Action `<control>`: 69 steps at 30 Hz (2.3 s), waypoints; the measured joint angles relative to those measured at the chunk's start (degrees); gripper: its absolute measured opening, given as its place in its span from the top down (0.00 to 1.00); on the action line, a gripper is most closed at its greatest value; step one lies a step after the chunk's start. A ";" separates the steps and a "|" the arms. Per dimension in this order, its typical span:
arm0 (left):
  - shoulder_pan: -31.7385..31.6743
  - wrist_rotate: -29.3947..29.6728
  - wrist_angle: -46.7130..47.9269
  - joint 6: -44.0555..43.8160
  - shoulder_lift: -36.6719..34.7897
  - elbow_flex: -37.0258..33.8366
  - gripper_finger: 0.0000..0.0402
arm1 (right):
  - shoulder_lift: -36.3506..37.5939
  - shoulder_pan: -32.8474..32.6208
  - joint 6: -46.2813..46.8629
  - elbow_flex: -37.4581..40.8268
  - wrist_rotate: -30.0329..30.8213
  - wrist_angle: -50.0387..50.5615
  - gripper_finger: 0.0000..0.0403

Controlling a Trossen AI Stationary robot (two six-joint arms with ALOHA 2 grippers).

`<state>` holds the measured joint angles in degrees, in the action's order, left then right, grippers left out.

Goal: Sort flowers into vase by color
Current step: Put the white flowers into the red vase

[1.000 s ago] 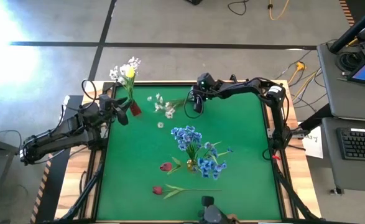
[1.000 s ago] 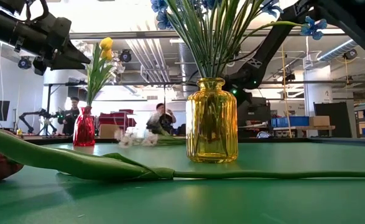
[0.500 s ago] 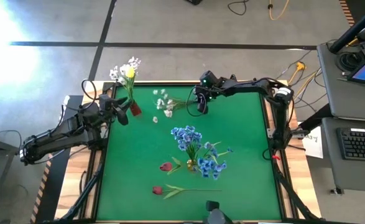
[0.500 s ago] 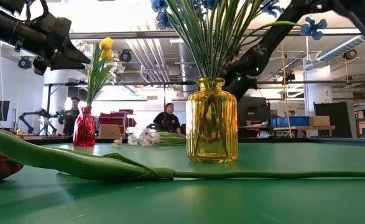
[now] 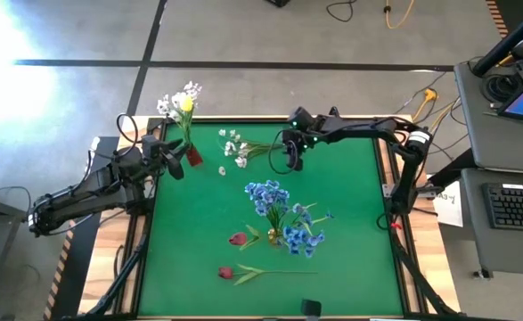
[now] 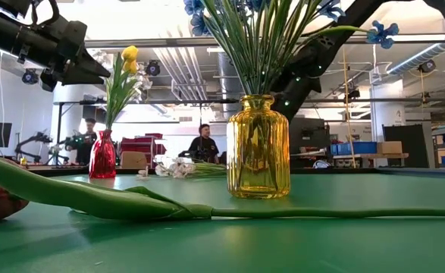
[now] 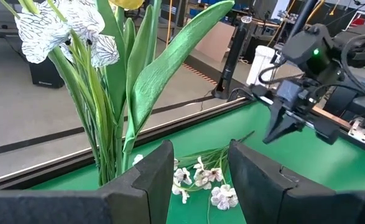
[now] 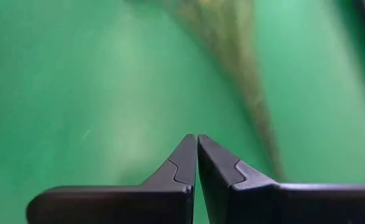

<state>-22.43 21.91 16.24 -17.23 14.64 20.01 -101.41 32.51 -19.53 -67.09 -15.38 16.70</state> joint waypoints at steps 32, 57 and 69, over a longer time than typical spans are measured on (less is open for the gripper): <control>-0.01 0.00 0.08 0.48 0.12 0.00 0.65 | -14.05 0.87 1.44 0.70 -0.18 -27.07 0.49; 0.70 -7.99 -11.35 2.39 0.73 0.00 0.65 | 2.57 2.43 -0.64 1.47 -0.58 -15.88 0.97; 7.97 -10.62 -23.63 6.77 7.38 3.30 0.65 | 23.72 2.00 2.36 5.19 2.44 -21.68 0.97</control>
<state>-14.46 11.29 -7.40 -10.46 22.02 23.31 -77.68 34.51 -17.17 -61.91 -12.93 -4.97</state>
